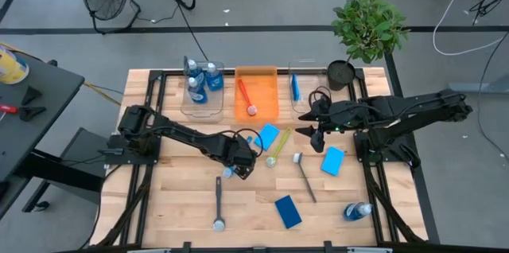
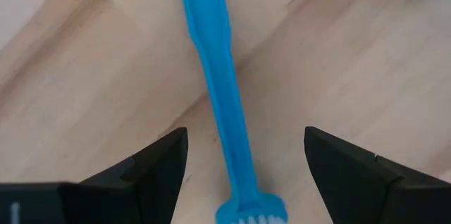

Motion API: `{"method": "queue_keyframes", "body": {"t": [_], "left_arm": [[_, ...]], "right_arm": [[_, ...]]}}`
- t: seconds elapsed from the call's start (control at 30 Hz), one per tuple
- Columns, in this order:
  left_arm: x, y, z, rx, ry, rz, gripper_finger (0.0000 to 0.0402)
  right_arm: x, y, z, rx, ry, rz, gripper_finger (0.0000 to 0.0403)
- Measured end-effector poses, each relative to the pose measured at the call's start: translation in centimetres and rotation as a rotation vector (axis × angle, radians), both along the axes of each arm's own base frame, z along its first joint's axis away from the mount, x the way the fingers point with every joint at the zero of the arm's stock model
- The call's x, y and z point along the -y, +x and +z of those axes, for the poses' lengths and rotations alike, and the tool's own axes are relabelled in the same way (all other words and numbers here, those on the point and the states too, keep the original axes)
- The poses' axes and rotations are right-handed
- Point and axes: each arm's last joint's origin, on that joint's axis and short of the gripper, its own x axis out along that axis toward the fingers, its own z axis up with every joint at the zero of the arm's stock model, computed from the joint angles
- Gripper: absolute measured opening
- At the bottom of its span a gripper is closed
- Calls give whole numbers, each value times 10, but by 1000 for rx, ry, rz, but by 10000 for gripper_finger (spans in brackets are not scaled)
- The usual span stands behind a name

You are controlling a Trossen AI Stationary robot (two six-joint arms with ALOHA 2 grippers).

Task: Pick & Place Kitchen Sink Supplies
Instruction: Put the blue dish brush into the orange bin

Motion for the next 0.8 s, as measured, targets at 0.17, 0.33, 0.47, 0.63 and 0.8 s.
{"method": "queue_keyframes", "body": {"t": [0.17, 0.33, 0.47, 0.63, 0.8], "left_arm": [[0, 1, -5, -15, -3, -2, 287], [0, 1, -7, -21, -2, -2, 267], [0, 1, -7, -16, 0, -2, 244], [0, 1, -7, -17, 1, -12, 215], [1, 1, -7, -18, -6, -13, 181]], "right_arm": [[0, 1, -2, -12, -2, 0, 217], [-1, 3, -2, -11, 0, 2, 217], [-1, 3, -3, -14, 2, 5, 217], [-1, 3, -3, -14, 2, 5, 217], [-1, 3, -3, -14, 2, 5, 217]]}}
